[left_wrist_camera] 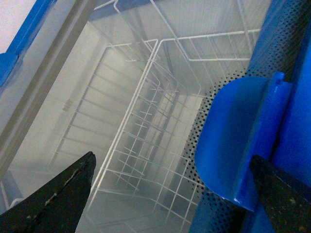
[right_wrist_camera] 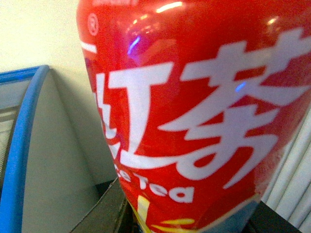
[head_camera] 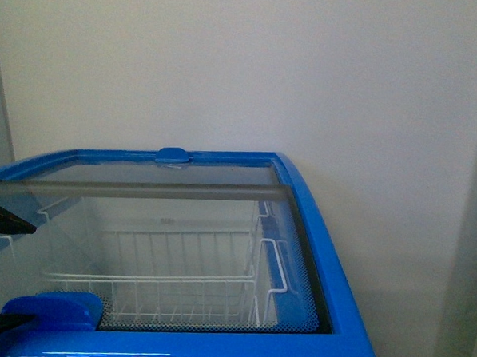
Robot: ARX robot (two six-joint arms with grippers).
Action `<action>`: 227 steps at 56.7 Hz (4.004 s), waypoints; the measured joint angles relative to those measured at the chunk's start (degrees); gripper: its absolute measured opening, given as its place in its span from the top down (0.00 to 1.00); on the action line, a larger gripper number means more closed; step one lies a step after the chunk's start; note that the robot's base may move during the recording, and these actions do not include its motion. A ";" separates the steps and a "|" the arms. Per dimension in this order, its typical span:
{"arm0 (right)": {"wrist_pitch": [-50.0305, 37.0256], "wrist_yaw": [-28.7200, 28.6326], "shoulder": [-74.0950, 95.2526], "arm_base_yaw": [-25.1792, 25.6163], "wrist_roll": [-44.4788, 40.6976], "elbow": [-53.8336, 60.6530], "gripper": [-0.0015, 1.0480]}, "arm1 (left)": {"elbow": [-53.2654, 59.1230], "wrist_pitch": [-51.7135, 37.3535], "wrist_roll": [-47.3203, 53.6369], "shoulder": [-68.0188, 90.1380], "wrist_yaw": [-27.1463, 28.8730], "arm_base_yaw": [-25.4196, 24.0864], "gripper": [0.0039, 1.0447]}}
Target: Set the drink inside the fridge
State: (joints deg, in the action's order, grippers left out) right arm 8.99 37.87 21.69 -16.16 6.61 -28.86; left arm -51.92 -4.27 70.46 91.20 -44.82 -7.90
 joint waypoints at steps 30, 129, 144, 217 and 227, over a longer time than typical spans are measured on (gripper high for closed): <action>0.00 0.02 0.00 0.00 0.00 0.00 0.66 | -18.75 3.43 -1.95 13.46 2.99 7.21 0.08; 1.92 -38.42 53.90 -0.92 -70.71 -35.19 0.66 | 46.77 -2.91 -71.06 -79.10 44.78 7.74 0.98; 0.90 -35.85 76.54 -11.19 -78.90 -53.13 0.67 | 48.06 4.42 -71.06 -87.58 44.81 7.78 0.98; -10.67 -31.74 114.97 -14.10 -78.34 -72.98 0.66 | 51.04 4.39 -70.95 -90.84 44.81 7.80 0.98; -10.69 -31.80 115.97 -14.43 -76.28 -72.59 0.40 | 51.04 4.39 -70.95 -90.84 44.78 7.80 0.98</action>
State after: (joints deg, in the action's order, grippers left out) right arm -1.69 6.07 137.67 -30.59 -69.67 -101.45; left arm -0.89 0.12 -0.49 0.36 -0.03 -0.10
